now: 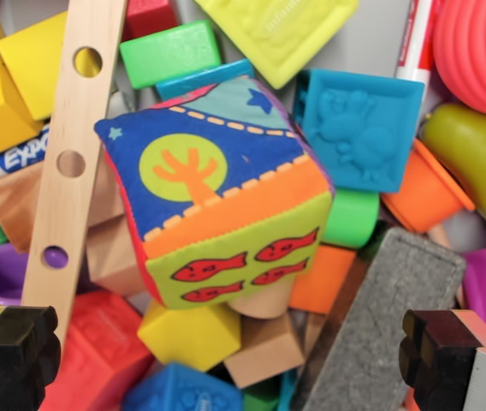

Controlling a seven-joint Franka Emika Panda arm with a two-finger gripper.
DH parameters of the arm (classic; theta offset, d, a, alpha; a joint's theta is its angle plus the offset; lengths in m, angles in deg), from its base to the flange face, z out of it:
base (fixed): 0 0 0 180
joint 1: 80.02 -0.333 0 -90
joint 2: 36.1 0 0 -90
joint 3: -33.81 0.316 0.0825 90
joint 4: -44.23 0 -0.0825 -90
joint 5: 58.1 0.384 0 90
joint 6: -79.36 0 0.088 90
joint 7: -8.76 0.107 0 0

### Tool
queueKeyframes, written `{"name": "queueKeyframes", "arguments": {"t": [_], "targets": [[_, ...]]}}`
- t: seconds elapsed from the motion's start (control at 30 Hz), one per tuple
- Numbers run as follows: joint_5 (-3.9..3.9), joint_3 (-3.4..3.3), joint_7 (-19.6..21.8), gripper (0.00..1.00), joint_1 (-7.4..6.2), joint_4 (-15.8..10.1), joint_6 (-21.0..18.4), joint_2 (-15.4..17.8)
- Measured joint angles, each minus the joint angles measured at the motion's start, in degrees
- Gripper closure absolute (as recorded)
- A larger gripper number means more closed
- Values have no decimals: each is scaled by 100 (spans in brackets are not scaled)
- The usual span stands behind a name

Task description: Pick an object from the bin

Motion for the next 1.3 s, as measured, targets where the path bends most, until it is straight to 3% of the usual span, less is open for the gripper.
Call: {"name": "queueKeyframes", "arguments": {"t": [0.17, 0.33, 0.67, 1.0, 1.03, 1.3], "targets": [[-18, 8, -149, 0, -5, -38, 155, -87], [-66, 5, -149, 0, -6, -55, 436, -388], [-134, -35, -123, 0, -35, -78, 877, -800], [-161, -80, -107, 0, -68, -72, 1096, -1005], [-161, -83, -107, 100, -72, -71, 1100, -1009], [-161, -86, -106, 100, -77, -70, 1103, -1015]]}}
